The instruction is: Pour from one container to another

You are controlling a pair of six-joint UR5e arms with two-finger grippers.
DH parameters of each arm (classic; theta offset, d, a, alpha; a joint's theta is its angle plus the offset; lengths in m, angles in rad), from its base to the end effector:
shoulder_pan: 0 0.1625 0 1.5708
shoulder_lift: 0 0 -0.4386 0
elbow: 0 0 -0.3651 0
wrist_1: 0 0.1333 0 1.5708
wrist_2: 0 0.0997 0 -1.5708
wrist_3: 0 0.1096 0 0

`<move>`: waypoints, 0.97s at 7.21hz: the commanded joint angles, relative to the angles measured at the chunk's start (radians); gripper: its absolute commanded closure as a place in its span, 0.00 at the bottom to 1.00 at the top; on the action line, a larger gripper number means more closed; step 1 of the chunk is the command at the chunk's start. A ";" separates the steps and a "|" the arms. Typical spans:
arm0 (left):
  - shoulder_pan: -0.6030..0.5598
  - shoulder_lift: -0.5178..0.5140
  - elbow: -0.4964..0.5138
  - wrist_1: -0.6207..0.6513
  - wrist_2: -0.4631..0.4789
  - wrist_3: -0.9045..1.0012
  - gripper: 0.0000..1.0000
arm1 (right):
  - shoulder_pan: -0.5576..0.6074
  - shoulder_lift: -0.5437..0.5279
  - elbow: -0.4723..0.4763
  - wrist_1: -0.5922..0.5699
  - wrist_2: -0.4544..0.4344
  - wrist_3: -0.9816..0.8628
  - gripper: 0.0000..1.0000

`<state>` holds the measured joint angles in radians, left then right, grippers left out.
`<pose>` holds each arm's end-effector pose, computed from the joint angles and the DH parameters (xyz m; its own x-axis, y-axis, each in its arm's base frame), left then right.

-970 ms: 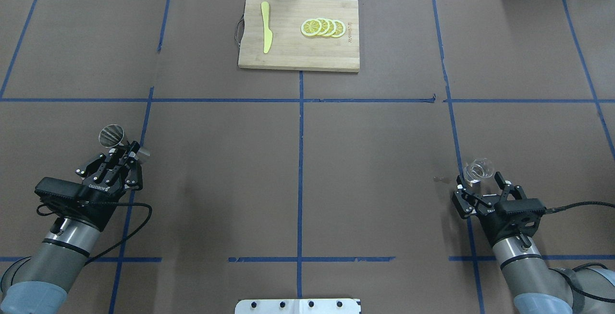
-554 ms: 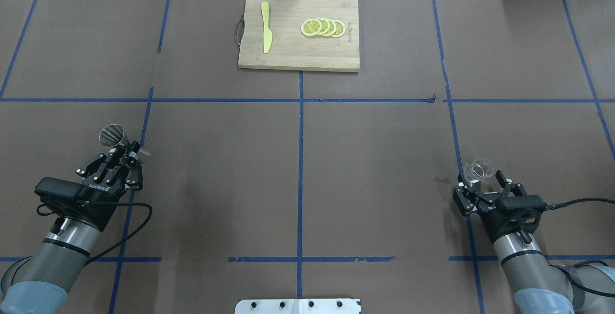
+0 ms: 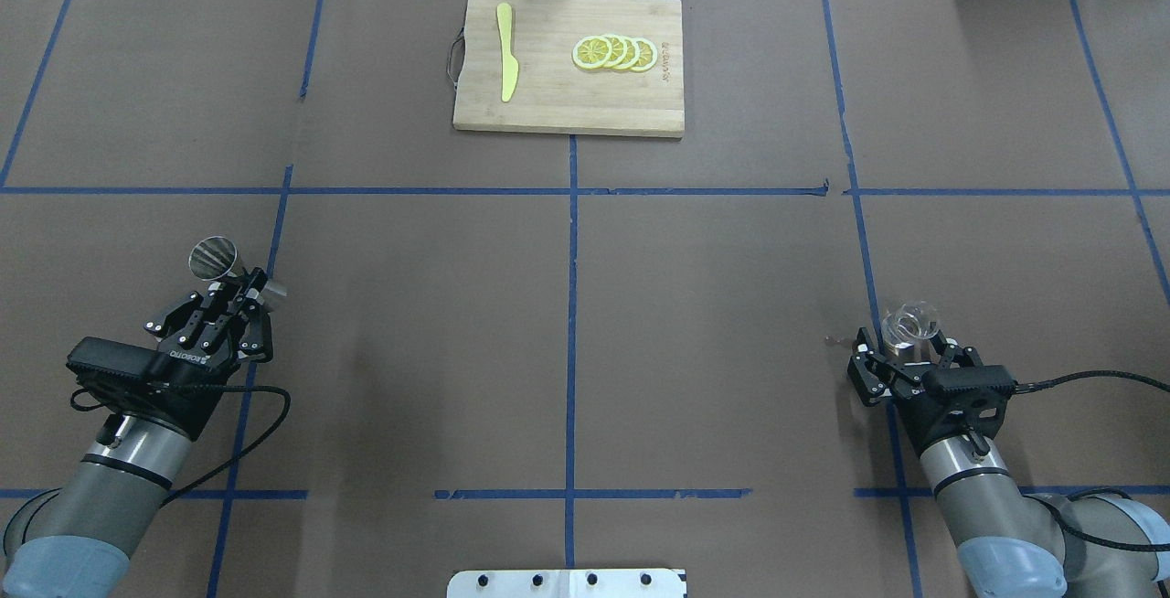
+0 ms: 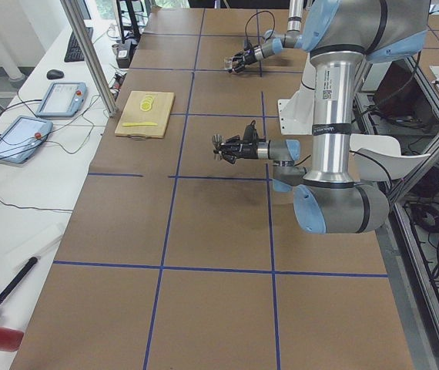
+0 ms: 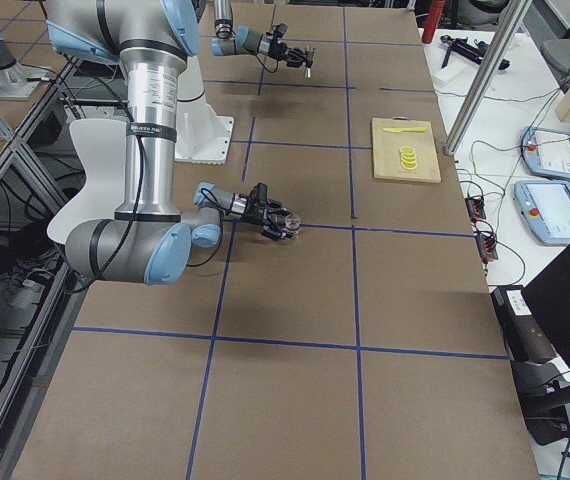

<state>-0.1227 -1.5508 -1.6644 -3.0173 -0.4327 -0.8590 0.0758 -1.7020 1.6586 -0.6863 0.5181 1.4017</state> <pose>0.3747 -0.2808 0.4769 0.6594 0.1947 -0.7262 0.6874 0.2351 0.6872 -0.3958 -0.2592 0.5750 0.7702 -0.0251 0.6373 -0.5616 0.4469 0.6963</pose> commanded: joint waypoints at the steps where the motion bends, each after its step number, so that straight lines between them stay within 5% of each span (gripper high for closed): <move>1: 0.000 0.000 -0.003 0.000 0.002 0.000 1.00 | 0.015 -0.002 -0.011 0.072 0.022 -0.039 0.07; 7: -0.002 0.000 -0.012 0.000 0.002 0.000 1.00 | 0.021 -0.002 -0.014 0.073 0.020 -0.039 0.18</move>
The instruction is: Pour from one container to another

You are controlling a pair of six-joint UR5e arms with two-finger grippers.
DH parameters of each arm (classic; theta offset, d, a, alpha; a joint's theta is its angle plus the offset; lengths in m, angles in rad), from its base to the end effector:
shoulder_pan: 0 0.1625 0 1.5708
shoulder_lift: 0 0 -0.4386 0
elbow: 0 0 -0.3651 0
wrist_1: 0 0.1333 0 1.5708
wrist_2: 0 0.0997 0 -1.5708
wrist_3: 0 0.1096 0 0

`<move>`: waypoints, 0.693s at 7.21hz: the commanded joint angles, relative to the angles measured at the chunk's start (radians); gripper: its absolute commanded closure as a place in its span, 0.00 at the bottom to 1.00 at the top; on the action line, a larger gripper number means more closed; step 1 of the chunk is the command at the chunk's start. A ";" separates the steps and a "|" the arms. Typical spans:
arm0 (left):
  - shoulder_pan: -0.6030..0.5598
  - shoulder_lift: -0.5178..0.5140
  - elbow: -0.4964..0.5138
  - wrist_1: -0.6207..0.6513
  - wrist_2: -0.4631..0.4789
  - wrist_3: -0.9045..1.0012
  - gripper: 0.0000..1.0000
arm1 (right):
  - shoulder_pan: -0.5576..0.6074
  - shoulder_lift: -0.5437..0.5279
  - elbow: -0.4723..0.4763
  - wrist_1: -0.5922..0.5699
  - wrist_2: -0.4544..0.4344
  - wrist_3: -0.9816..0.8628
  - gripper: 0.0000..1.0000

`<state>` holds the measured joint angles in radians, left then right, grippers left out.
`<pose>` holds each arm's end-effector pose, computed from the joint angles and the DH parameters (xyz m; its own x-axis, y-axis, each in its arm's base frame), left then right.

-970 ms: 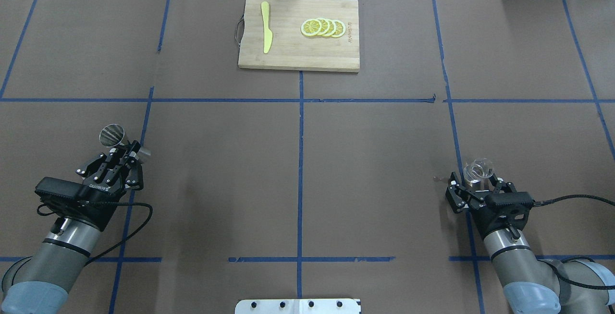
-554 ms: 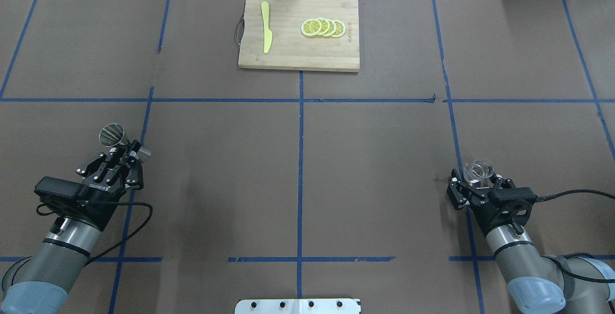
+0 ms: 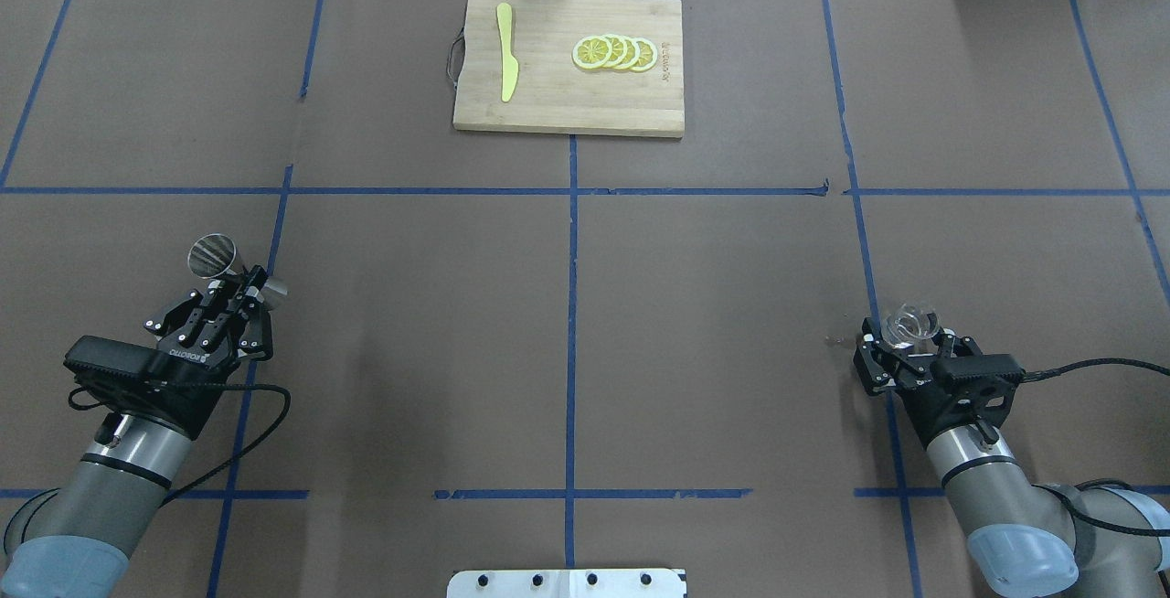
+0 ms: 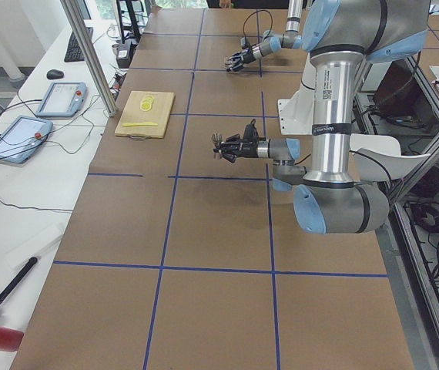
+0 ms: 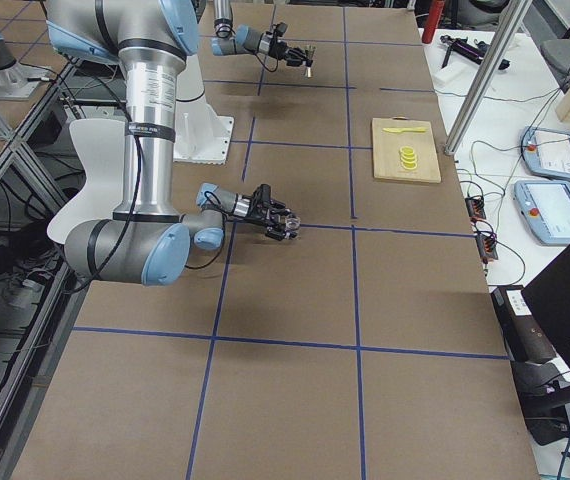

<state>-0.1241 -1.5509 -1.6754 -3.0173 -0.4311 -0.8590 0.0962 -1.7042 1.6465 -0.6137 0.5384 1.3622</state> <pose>0.3728 -0.2812 0.4723 0.6519 0.1937 -0.7331 0.6956 0.2321 0.6799 -0.3884 -0.2659 0.5752 0.7545 -0.0339 0.6554 -0.5745 0.4485 0.6846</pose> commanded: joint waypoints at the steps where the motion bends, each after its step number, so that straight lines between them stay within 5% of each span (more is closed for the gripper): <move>1: 0.000 0.000 -0.001 0.000 0.000 0.000 1.00 | 0.002 0.001 -0.002 0.000 0.000 0.000 0.26; 5: 0.001 0.000 0.000 0.000 0.000 0.000 1.00 | 0.011 0.001 -0.001 0.000 0.002 -0.002 0.76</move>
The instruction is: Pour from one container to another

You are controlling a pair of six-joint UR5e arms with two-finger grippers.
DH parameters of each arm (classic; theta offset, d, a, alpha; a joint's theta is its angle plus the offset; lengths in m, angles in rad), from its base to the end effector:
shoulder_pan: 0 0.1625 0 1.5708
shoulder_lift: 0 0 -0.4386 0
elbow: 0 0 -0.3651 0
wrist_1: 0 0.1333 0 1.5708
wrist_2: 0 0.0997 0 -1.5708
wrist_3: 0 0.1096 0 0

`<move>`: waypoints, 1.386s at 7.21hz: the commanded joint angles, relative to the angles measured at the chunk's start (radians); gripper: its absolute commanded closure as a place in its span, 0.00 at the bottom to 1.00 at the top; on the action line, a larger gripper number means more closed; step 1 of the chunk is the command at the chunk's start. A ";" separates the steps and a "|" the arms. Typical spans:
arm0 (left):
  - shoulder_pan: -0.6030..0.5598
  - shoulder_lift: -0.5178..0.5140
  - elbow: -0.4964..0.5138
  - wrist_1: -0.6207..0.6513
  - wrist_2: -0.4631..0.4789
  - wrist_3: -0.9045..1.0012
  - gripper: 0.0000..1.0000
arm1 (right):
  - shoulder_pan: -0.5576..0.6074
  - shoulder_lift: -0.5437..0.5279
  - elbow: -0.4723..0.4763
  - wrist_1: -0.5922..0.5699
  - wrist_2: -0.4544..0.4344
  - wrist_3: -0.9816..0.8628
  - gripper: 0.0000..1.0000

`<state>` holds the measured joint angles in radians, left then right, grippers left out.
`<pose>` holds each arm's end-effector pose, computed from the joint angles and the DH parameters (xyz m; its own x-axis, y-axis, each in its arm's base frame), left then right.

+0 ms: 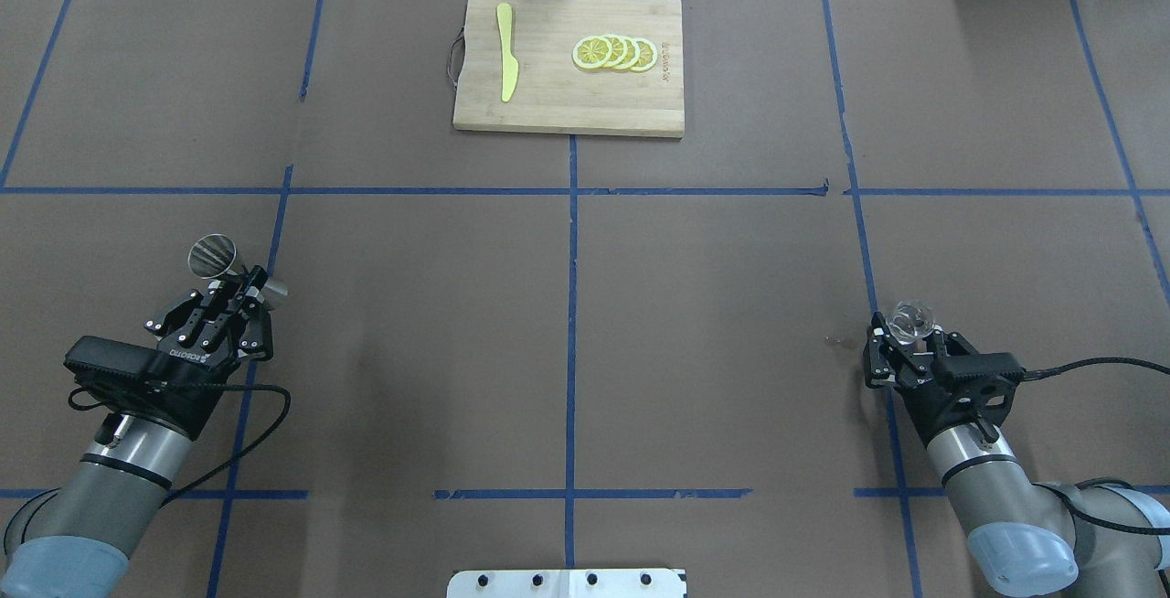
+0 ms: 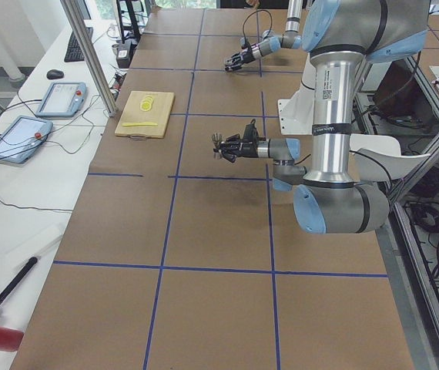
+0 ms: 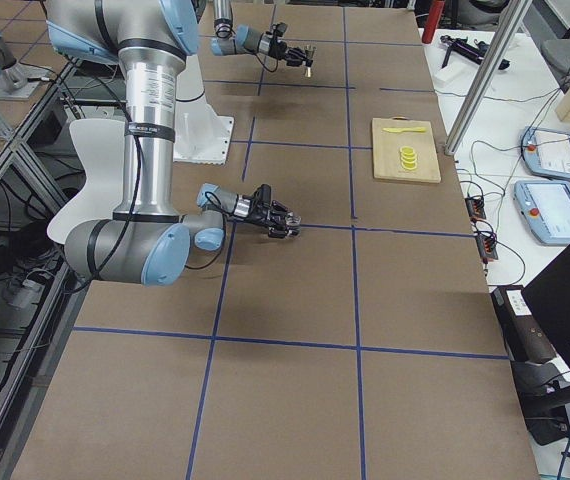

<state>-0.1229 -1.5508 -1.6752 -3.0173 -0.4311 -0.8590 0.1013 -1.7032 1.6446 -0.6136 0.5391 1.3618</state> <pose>0.3732 -0.2807 0.4724 0.6519 0.1945 -0.7329 0.6951 0.2329 0.6801 -0.3876 -0.2679 0.5757 0.7554 -0.0303 0.6546 -0.5757 0.4463 0.6851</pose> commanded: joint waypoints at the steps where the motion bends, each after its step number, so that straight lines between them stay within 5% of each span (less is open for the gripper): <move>1: 0.000 0.000 0.000 0.000 0.000 0.000 1.00 | 0.015 0.000 0.009 0.000 0.004 -0.004 0.80; 4: 0.000 0.002 0.003 0.003 0.003 0.002 1.00 | 0.052 0.011 0.101 0.000 0.021 -0.094 0.81; 8: 0.005 -0.069 0.005 0.003 -0.005 0.109 1.00 | 0.086 0.215 0.126 -0.030 0.056 -0.281 0.82; 10: 0.006 -0.170 0.012 0.008 -0.005 0.205 1.00 | 0.086 0.334 0.126 -0.147 0.053 -0.300 0.86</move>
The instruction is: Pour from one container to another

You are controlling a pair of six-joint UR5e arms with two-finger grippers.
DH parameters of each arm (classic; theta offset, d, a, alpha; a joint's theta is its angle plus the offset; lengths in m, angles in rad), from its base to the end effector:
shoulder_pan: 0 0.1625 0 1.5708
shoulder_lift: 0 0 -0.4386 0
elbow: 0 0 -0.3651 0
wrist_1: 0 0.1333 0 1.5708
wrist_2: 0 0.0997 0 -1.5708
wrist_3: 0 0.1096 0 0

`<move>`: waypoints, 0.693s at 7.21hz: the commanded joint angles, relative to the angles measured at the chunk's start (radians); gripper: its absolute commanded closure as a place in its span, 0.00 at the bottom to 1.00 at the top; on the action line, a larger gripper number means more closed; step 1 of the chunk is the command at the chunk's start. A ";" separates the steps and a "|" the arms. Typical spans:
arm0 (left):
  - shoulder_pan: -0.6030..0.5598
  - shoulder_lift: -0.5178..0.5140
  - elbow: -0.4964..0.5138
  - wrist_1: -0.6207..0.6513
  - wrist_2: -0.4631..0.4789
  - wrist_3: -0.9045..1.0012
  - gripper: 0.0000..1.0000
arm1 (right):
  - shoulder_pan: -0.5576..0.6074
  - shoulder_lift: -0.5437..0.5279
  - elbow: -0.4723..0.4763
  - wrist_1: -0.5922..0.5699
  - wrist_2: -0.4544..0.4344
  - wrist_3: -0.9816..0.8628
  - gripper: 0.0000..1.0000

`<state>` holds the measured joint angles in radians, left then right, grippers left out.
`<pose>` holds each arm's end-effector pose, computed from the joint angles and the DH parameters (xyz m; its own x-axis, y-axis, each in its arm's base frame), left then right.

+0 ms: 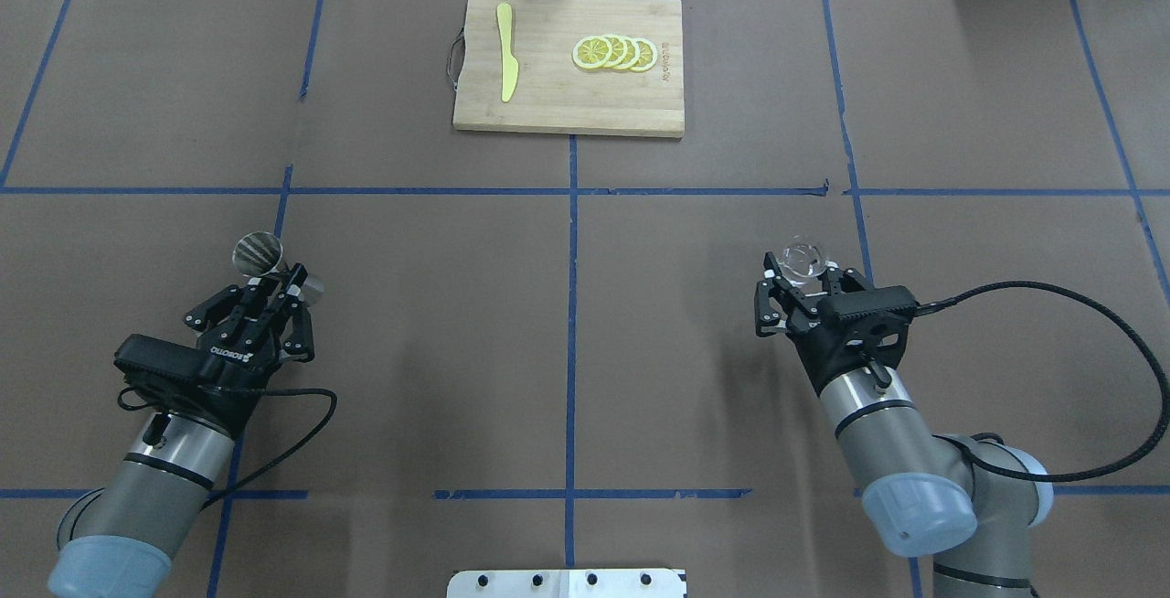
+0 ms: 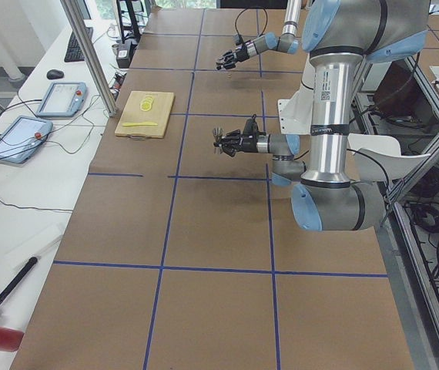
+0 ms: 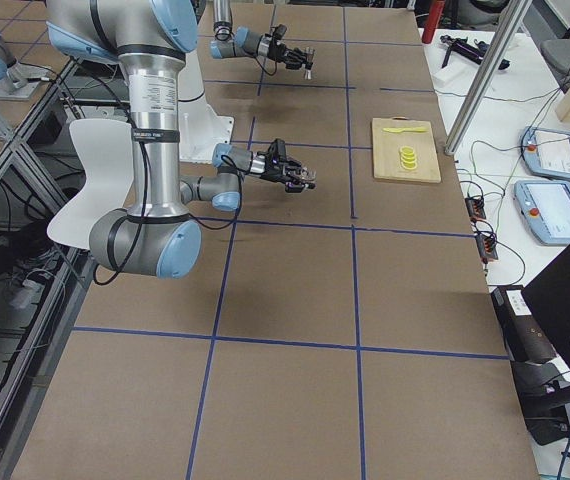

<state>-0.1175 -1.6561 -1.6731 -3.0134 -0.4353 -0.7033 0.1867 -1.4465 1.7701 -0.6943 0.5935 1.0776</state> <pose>0.4060 -0.2822 0.4291 0.6852 0.2430 -0.6867 0.6583 0.1969 0.7265 -0.4436 -0.3119 0.4109 0.7222 -0.1331 0.6788 -0.5917 0.3896 0.7058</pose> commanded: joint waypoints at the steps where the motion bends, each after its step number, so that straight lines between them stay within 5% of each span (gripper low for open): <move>1: 0.002 -0.094 0.009 0.008 -0.025 0.056 1.00 | -0.001 0.115 0.002 -0.071 -0.001 -0.018 0.87; 5: -0.043 -0.157 0.029 0.019 -0.231 0.123 1.00 | -0.007 0.195 0.090 -0.222 0.008 -0.019 0.86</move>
<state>-0.1340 -1.7897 -1.6523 -2.9952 -0.5855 -0.6092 0.1815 -1.2664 1.8156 -0.8540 0.5968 1.0591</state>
